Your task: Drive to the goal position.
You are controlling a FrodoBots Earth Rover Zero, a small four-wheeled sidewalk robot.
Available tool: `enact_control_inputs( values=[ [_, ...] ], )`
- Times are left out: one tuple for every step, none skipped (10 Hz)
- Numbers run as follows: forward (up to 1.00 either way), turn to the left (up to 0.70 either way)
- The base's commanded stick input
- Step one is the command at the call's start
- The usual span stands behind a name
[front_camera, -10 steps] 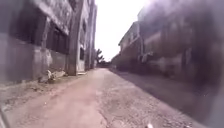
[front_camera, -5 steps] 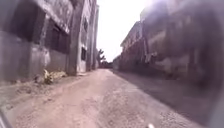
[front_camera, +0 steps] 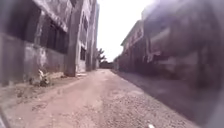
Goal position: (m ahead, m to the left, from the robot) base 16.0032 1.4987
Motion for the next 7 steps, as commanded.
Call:
enact_control_inputs(
  values=[
    [0.60,0.00],
    [0.60,0.00],
    [0.60,0.00],
    [0.60,0.00],
    [0.60,0.00],
    [0.60,0.00],
    [0.60,0.00]
  ],
)
